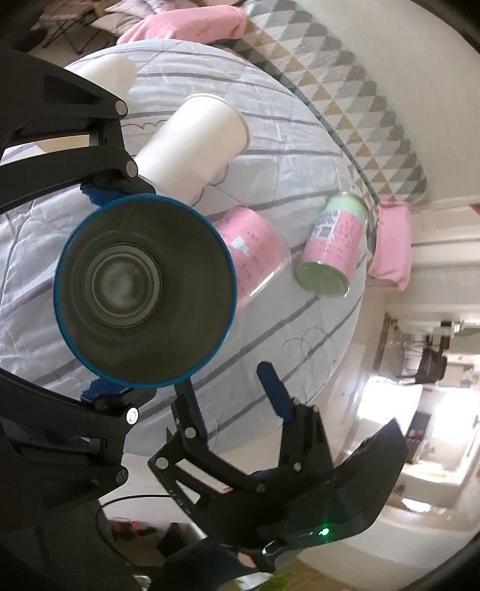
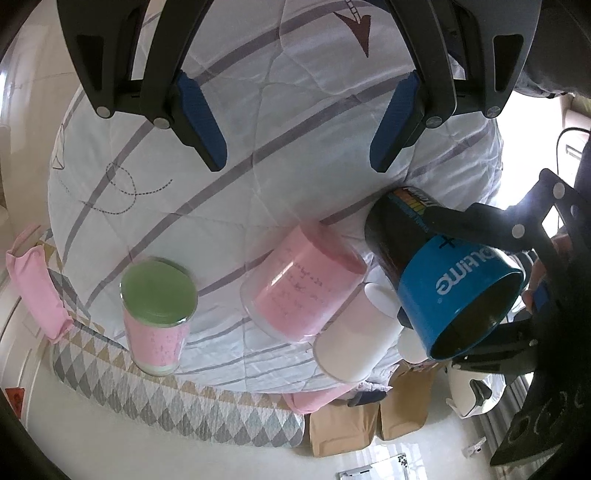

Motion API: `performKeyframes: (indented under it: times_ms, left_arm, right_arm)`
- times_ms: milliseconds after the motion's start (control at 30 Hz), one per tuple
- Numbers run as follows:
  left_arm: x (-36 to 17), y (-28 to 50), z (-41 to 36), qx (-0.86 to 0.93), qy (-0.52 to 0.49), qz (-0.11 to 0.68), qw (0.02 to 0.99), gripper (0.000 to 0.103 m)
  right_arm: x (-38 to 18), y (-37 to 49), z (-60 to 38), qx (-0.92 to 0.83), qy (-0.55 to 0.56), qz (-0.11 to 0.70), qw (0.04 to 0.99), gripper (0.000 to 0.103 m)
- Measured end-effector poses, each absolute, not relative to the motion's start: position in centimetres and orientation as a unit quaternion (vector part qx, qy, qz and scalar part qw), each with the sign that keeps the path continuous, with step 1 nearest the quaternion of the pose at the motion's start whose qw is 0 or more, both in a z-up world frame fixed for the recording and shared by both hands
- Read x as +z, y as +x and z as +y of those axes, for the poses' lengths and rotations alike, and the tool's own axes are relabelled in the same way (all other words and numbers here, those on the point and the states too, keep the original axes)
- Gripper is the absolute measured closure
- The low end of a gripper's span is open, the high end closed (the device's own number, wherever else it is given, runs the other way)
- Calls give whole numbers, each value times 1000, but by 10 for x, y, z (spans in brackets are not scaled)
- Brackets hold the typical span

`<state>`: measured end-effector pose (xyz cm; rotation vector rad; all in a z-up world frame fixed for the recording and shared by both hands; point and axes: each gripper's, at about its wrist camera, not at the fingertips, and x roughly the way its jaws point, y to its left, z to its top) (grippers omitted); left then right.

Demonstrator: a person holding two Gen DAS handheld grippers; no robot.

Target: Flip cup upright

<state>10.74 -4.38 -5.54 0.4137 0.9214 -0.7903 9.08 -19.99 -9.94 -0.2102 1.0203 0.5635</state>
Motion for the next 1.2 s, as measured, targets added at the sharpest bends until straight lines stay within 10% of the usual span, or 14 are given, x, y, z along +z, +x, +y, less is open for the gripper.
performKeyframes:
  times_ms: [200, 1200]
  left_arm:
    - [-49, 102, -32, -354, 151, 423, 820, 3]
    - [-15, -14, -16, -18, 65, 377, 924, 1]
  right_arm:
    - [-98, 89, -198, 263, -96, 480, 832, 22]
    - [-16, 19, -201, 166, -67, 446, 877, 22]
